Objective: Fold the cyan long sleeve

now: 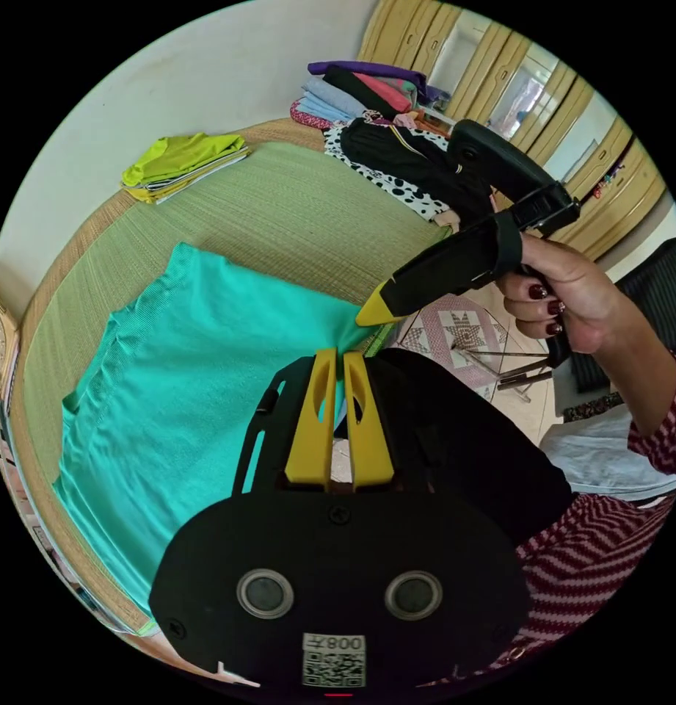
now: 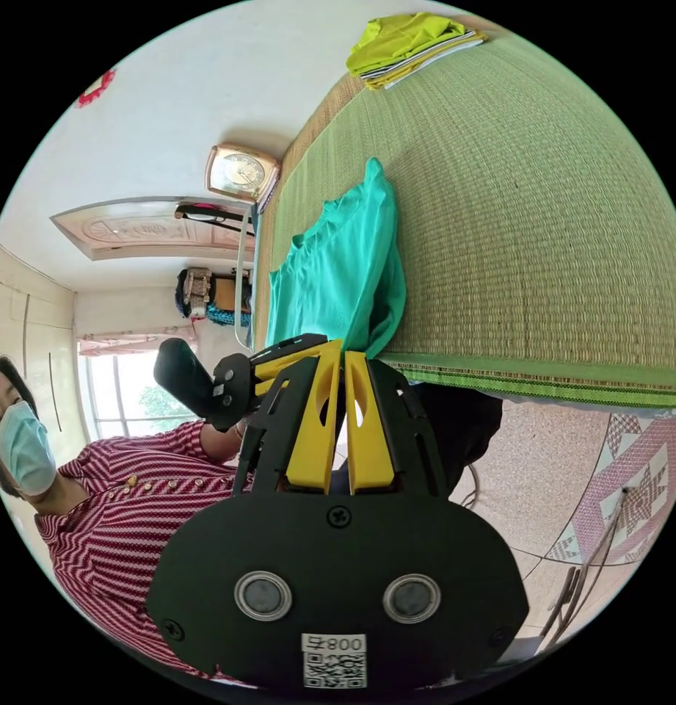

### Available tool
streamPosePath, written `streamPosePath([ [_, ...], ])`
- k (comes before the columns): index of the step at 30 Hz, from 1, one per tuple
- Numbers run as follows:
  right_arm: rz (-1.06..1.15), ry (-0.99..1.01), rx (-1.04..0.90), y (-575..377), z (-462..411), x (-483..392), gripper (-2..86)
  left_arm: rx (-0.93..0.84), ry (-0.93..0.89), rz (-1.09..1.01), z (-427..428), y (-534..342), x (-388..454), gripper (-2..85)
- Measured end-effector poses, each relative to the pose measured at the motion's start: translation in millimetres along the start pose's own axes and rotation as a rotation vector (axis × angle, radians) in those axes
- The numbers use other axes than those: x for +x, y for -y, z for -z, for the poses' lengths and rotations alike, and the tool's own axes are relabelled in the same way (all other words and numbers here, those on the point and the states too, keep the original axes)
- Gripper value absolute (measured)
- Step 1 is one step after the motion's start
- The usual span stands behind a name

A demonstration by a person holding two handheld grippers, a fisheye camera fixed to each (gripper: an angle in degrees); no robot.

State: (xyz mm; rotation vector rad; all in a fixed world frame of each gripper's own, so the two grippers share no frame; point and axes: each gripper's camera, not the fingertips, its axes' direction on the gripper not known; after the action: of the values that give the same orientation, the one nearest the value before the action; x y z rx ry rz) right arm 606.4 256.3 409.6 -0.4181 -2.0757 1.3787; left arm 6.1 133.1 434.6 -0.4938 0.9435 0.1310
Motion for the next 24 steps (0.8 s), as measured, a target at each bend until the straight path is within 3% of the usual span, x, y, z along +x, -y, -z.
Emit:
streamPosePath([
  [8,-0.028,0.009,0.14,42.0,38.9,27.3,6.4,0.067,-0.067,0.112,-27.0,-17.8,-6.4,1.2],
  [14,-0.063,0.002,0.086,122.2,16.5,47.6,11.6,0.079,-0.078,0.119,-46.1,-23.7,-0.1,1.1],
  [24,-0.079,0.049,0.006,221.1,-27.6,65.3,9.4,0.093,-0.104,0.125,-62.3,-29.4,5.7,1.1],
])
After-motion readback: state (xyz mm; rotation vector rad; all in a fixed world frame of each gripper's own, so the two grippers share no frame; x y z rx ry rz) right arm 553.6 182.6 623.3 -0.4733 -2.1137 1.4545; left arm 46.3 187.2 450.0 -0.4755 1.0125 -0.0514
